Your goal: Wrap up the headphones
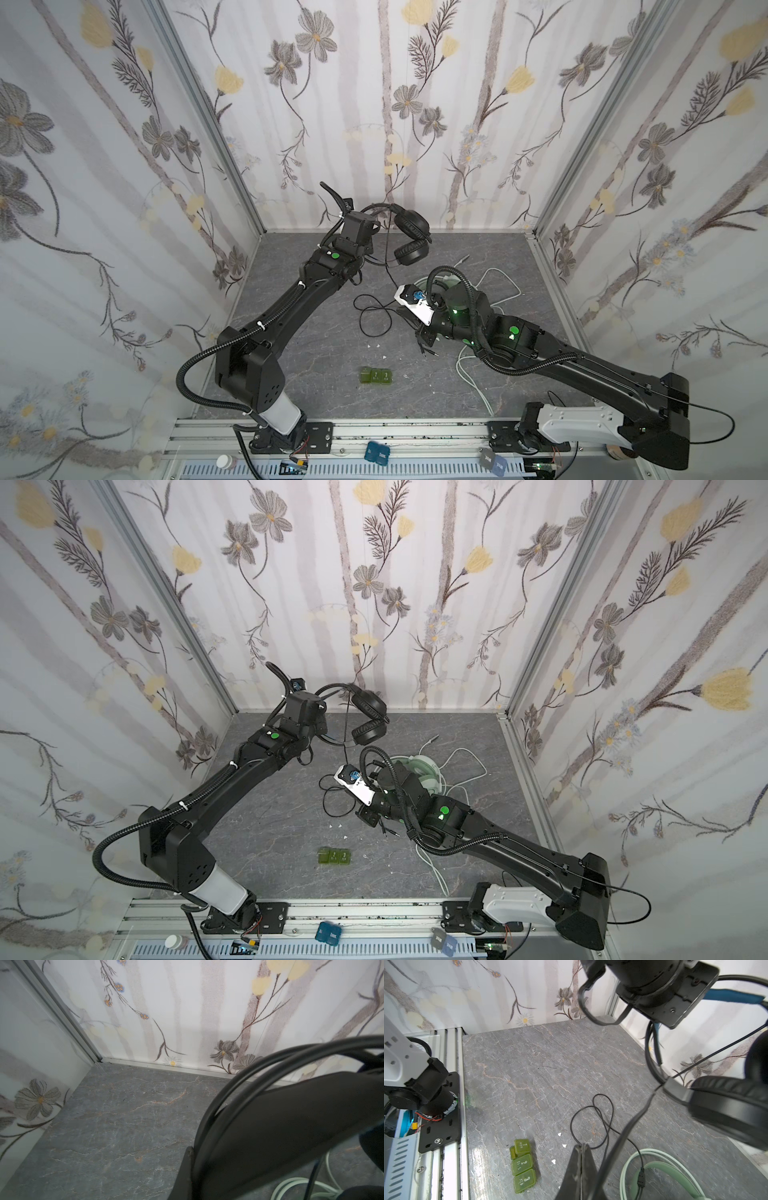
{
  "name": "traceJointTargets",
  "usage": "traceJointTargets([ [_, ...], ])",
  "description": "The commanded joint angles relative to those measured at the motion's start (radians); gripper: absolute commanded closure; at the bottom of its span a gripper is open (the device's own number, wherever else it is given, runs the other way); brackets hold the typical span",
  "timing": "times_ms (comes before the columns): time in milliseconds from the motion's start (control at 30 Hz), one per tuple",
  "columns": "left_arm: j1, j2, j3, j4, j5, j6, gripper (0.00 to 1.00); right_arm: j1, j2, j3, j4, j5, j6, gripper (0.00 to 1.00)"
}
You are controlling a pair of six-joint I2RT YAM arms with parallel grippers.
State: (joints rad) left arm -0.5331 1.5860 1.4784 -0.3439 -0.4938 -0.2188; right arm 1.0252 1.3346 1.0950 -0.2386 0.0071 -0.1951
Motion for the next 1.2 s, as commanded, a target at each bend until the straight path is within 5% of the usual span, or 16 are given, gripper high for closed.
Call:
traceJointTargets([
  [0, -0.014, -0.052, -0.076, 0.160, -0.038, 0.218, 1.00, -0.022, -0.012, 0.034, -0.037, 0.024, -0.046, 1.00],
  [367, -0.052, -0.175, -0.212, 0.114, 0.123, 0.546, 1.00, -0.074, 0.020, 0.161, -0.166, 0.081, -0.177, 1.00],
  [733, -0.154, -0.152, -0.212, 0.143, 0.020, 0.587, 1.00, -0.043, 0.040, 0.213, -0.091, 0.053, -0.091, 1.00],
  [1167, -0.178, -0.202, -0.265, 0.240, -0.117, 0.712, 1.00, -0.050, -0.020, 0.179, -0.116, 0.164, -0.028, 1.00],
])
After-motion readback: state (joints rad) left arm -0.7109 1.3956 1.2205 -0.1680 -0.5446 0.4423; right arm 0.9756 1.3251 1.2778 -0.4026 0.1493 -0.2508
